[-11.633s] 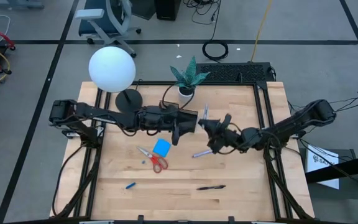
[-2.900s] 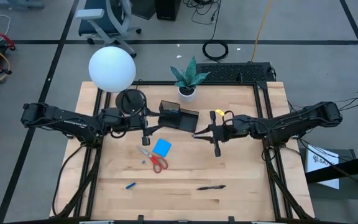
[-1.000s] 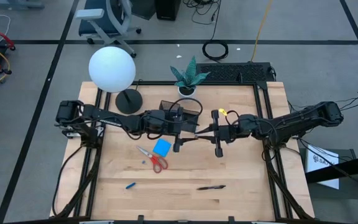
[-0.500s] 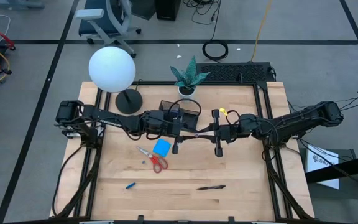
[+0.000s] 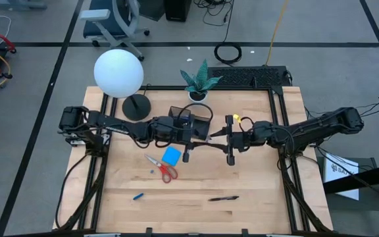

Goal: Pick and place office supplies into organizer
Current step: Put the purple pen into the desk organizer

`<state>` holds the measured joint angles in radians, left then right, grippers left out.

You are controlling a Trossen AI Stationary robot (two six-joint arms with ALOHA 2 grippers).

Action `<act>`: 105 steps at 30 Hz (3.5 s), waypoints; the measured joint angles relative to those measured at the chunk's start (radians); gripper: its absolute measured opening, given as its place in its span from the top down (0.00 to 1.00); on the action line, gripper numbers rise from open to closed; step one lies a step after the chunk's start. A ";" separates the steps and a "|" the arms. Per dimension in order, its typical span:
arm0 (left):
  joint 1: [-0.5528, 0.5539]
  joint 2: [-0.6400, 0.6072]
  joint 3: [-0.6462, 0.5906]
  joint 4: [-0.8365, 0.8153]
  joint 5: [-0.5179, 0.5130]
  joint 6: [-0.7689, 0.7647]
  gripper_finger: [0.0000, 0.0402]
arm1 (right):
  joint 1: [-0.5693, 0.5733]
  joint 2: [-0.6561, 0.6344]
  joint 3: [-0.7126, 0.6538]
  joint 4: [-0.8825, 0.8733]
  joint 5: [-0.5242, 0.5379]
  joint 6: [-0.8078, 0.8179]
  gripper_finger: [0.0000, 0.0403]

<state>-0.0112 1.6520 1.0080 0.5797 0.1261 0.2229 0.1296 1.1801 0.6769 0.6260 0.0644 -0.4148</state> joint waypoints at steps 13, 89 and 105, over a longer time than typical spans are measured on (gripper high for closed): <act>0.040 0.000 0.000 0.014 -0.001 -0.242 0.86 | 0.112 -0.143 0.000 -0.185 0.357 -0.194 0.67; -0.031 0.000 0.000 0.001 0.134 -0.698 0.89 | 0.207 0.196 0.000 0.283 0.590 -2.085 0.66; -0.034 0.000 0.000 -0.029 0.114 -0.681 0.89 | 0.205 0.195 0.001 0.281 0.551 -2.094 0.68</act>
<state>-0.0452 1.6524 1.0080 0.5503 0.2398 -0.4580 0.3344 1.3754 0.6775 0.9068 0.6158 -2.5091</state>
